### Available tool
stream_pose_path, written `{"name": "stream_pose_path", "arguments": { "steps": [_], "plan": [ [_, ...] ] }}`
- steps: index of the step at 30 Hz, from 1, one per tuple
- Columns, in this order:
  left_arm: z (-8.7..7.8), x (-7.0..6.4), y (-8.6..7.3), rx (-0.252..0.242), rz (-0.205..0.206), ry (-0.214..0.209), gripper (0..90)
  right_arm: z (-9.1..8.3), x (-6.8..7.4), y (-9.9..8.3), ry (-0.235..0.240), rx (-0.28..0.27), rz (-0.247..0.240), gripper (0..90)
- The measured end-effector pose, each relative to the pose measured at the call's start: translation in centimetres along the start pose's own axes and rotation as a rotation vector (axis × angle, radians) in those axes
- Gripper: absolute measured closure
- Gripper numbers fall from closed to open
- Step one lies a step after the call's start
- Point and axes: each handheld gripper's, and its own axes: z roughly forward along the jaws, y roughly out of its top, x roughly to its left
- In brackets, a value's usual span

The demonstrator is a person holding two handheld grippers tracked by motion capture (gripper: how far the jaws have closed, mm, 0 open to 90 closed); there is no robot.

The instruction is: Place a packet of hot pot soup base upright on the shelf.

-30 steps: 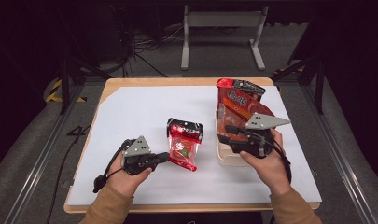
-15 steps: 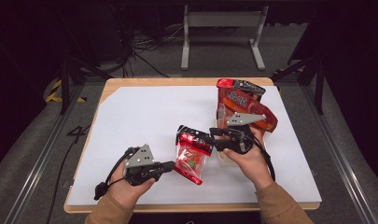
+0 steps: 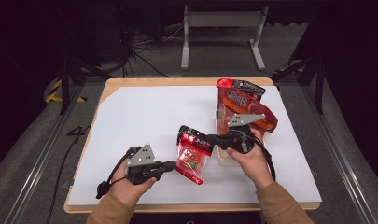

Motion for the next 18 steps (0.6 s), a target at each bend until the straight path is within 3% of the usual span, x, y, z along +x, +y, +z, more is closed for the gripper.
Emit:
{"name": "stream_pose_path", "arguments": {
  "steps": [4, 9, 18],
  "plan": [
    [0.2, 0.4, -0.2, 0.005, -0.004, -0.005, 89.2, -0.4, 0.2, 0.1, -0.023, -0.021, -0.032, 89.9],
    [1.0, 0.6, -0.7, 0.041, 0.033, -0.016, 88.6, -1.0, 0.6, 0.4, -0.032, -0.056, -0.050, 90.0],
    [2.1, 1.4, -1.5, 0.101, 0.037, -0.031, 84.0, -2.3, 1.9, 1.2, -0.010, -0.128, -0.107, 90.0]
  ]
}}
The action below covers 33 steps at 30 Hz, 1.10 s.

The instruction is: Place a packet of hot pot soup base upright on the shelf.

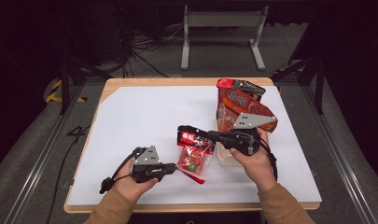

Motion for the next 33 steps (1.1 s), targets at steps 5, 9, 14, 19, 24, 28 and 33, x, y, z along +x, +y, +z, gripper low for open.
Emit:
{"name": "stream_pose_path", "arguments": {
  "steps": [5, 9, 14, 19, 24, 28, 33],
  "plan": [
    [0.1, 0.3, -0.1, 0.003, -0.020, -0.009, 75.6, 0.2, 0.8, 0.2, 0.025, 0.008, -0.053, 90.0],
    [-0.1, 0.7, -0.1, -0.039, -0.050, 0.019, 59.1, 0.3, 1.3, 0.4, 0.022, 0.013, -0.094, 90.0],
    [-1.0, 1.4, 0.2, -0.124, -0.090, 0.066, 37.6, 0.0, 2.0, 0.8, 0.046, -0.004, -0.117, 90.0],
    [-1.9, 1.8, 0.6, -0.206, -0.085, 0.098, 27.5, -0.2, 2.8, 1.2, 0.074, -0.018, -0.132, 90.0],
    [-2.2, 1.9, 1.2, -0.280, -0.050, 0.109, 27.1, -0.4, 3.5, 1.4, 0.098, -0.033, -0.152, 90.0],
    [-2.2, 1.6, 1.7, -0.324, -0.024, 0.087, 29.8, -0.5, 3.9, 1.5, 0.119, -0.044, -0.157, 90.0],
    [-2.0, 1.2, 2.1, -0.362, 0.031, 0.028, 49.9, -0.5, 4.3, 1.5, 0.157, -0.070, -0.163, 90.0]
  ]
}}
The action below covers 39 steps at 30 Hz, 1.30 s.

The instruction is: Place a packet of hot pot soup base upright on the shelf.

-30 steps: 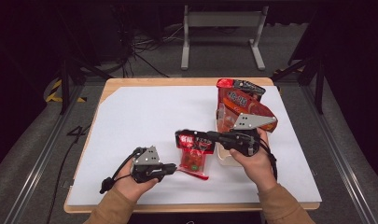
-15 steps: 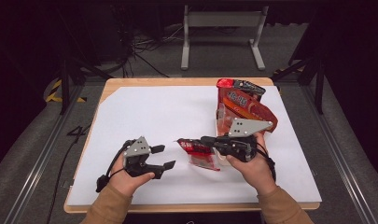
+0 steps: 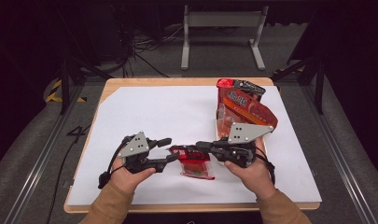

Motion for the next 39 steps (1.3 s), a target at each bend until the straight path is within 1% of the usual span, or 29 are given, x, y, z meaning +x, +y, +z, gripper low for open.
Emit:
{"name": "stream_pose_path", "arguments": {
  "steps": [2, 4, 6, 7, 10, 14, 18, 20, 22, 23, 24, 26, 28, 32, 33, 34, 39],
  "plan": [
    [0.1, 0.0, 0.1, -0.004, 0.006, -0.030, 62.8, 0.0, 0.0, -0.1, 0.002, -0.006, 0.001, 90.0],
    [0.1, -0.1, 0.2, -0.006, 0.004, -0.046, 72.2, -0.1, -0.1, -0.2, -0.004, -0.012, 0.004, 90.0],
    [0.0, -0.2, 0.3, -0.006, 0.007, -0.059, 78.2, -0.2, -0.2, -0.3, -0.017, -0.014, 0.004, 90.0],
    [-0.1, -0.2, 0.4, -0.008, 0.009, -0.064, 82.7, -0.3, -0.4, -0.4, -0.025, -0.015, 0.008, 90.0],
    [-0.3, -0.3, 0.7, -0.003, 0.013, -0.073, 88.0, -0.5, -0.6, -0.7, -0.037, -0.015, 0.015, 90.0],
    [-0.3, -0.3, 0.9, 0.008, 0.001, -0.082, 89.3, -0.4, -0.6, -0.9, -0.048, -0.006, 0.012, 90.0],
    [-0.3, -0.3, 1.1, 0.013, 0.012, -0.094, 89.6, -0.5, -0.6, -1.0, -0.056, 0.001, 0.016, 89.1],
    [-0.3, -0.4, 1.3, 0.017, 0.029, -0.097, 89.8, -0.6, -0.6, -1.1, -0.065, 0.004, 0.022, 85.9],
    [-0.3, -0.6, 1.6, 0.022, 0.027, -0.101, 89.8, -0.7, -0.7, -1.2, -0.070, 0.009, 0.026, 82.7],
    [-0.3, -0.6, 1.6, 0.022, 0.027, -0.101, 89.9, -0.7, -0.7, -1.2, -0.070, 0.009, 0.026, 82.7],
    [-0.2, -0.6, 1.7, 0.027, 0.032, -0.095, 89.9, -0.8, -0.7, -1.2, -0.077, 0.008, 0.028, 80.5],
    [-0.2, -0.5, 1.9, 0.041, 0.032, -0.090, 89.9, -1.4, -0.8, -1.3, -0.092, -0.006, 0.046, 74.4],
    [-0.3, -0.4, 2.0, 0.041, 0.031, -0.091, 89.9, -1.9, -1.0, -1.5, -0.102, -0.013, 0.063, 72.6],
    [-0.4, 0.0, 2.4, 0.038, 0.028, -0.116, 89.9, -3.2, -1.3, -2.0, -0.136, -0.009, 0.084, 69.7],
    [-0.4, 0.0, 2.4, 0.038, 0.028, -0.116, 89.9, -3.2, -1.3, -2.0, -0.136, -0.009, 0.084, 69.7],
    [-0.4, 0.2, 2.5, 0.040, 0.036, -0.125, 89.9, -3.4, -1.3, -2.0, -0.143, -0.007, 0.087, 68.9],
    [-0.4, 0.5, 3.2, 0.044, 0.050, -0.159, 89.9, -5.6, -1.5, -2.6, -0.207, -0.005, 0.117, 64.2]
  ]
}}
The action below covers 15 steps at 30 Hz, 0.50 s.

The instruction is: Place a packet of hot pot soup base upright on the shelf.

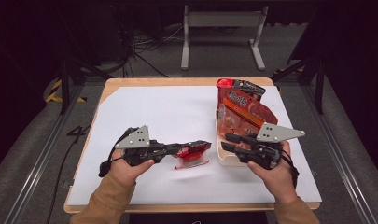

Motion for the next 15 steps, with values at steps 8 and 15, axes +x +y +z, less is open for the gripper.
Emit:
{"name": "stream_pose_path", "arguments": {
  "steps": [8, 15],
  "plan": [
    [0.0, 0.4, 0.7, 0.001, 0.006, -0.029, 89.8, -2.9, -1.7, -1.2, -0.103, 0.042, 0.044, 54.6],
    [0.4, 0.4, 1.4, 0.005, 0.007, -0.040, 89.8, -5.1, -3.2, -2.3, -0.185, 0.079, 0.071, 51.6]
  ]
}}
